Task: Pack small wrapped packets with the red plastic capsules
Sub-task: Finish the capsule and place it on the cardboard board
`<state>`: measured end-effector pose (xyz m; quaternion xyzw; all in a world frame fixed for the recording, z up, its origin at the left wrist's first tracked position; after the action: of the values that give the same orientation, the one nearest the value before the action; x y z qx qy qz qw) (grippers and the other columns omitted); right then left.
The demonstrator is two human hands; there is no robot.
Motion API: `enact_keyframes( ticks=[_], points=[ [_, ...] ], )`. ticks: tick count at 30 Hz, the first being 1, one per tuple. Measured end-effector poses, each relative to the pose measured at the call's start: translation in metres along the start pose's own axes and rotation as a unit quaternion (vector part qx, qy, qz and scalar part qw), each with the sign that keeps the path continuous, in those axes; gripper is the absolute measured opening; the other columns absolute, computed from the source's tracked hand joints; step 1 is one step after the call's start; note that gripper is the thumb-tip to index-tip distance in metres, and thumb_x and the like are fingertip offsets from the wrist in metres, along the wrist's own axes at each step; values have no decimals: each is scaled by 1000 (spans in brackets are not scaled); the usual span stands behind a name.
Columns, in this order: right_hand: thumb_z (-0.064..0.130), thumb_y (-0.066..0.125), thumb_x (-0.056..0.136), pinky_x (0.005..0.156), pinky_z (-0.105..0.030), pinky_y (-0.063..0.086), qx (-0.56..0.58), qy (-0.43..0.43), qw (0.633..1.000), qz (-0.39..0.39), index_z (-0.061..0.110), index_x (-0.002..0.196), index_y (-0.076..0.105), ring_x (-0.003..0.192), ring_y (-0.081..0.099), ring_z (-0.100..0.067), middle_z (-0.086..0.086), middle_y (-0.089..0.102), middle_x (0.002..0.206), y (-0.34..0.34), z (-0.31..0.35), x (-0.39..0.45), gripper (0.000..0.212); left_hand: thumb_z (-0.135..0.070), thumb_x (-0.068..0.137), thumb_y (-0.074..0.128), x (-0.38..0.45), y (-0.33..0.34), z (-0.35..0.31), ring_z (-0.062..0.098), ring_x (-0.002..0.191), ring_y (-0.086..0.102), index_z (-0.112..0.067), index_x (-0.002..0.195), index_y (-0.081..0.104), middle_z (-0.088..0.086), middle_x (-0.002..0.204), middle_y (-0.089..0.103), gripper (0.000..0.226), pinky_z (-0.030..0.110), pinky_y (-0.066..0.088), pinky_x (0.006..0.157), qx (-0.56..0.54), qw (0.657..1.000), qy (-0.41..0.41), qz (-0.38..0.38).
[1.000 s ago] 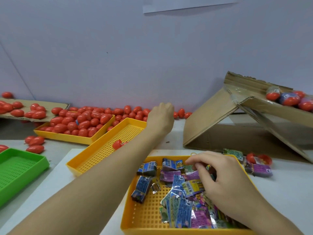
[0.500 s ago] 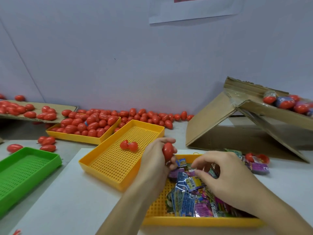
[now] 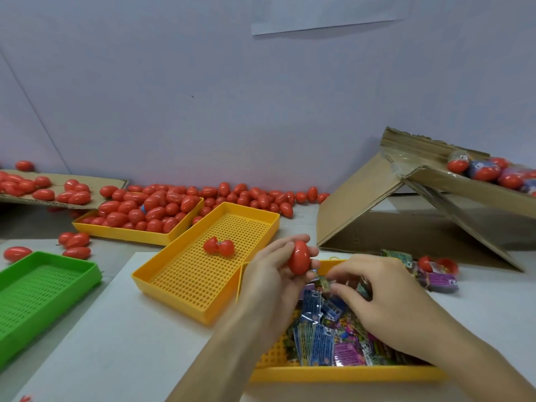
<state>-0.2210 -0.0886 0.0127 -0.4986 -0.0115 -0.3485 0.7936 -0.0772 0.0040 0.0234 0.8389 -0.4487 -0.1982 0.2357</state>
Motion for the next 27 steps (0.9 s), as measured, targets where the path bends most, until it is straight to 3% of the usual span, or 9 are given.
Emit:
enact_keyframes(
  ticks=[3,7,12,15,17,20,24,27],
  points=[
    [31,63,92,79,-13,49,54,0,997,-63,40,102,69,93,62,5,26,66,86,-1,4,0,15,-16,87,69,3,-4,7,27,88,73,-3,106,69,13,95,74,23,24,57,70,78,996,49,20],
    [31,67,90,75,-12,50,81,13,994,-66,43,104,64,93,62,3,28,64,95,-2,6,0,18,-34,74,84,2,-7,11,27,102,71,-16,99,72,7,102,73,33,35,58,87,181,978,99,35],
    [32,64,93,74,-23,57,228,63,970,-49,32,112,70,89,69,-4,16,74,93,-1,7,1,20,-43,64,86,-3,-5,7,17,97,70,-32,91,67,-3,101,72,35,34,60,82,312,935,160,56],
    [36,59,92,71,-24,58,332,90,939,-22,27,109,74,86,72,-7,9,77,91,-2,11,1,24,-36,62,85,-5,-2,5,11,94,67,-30,88,67,-7,94,70,32,27,58,80,345,913,211,61],
    [38,59,91,74,-28,61,363,110,925,-26,25,107,75,89,73,-11,4,78,91,-1,11,1,26,-27,65,86,-7,1,5,14,95,67,-23,91,70,-5,92,69,31,30,59,80,351,903,231,85],
    [26,63,91,73,-24,60,374,135,914,-78,29,101,76,88,73,-10,8,78,90,-3,9,2,16,-16,74,84,-8,4,7,15,103,68,-21,101,71,-6,99,71,30,30,59,86,357,897,240,103],
    [13,64,93,76,-19,58,370,152,913,-83,33,107,74,95,71,-3,14,77,99,-5,8,2,27,-8,79,81,-7,4,7,8,102,67,-23,106,64,-7,101,70,35,22,56,82,353,898,250,80],
    [10,63,94,79,-19,58,366,153,914,-79,32,111,74,98,70,-2,13,76,103,-5,8,2,31,-5,78,81,-6,4,8,10,99,67,-23,104,65,-5,99,69,35,26,58,83,364,894,249,80]
  ],
)
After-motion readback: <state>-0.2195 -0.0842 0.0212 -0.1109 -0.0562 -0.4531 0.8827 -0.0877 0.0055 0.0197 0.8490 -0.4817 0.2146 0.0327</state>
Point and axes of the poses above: each hand's wrist, its own x-axis towards the middle knuckle, its own y-axis out of the palm, z = x × y, the point moved 1 cm from there along x, towards the middle knuckle
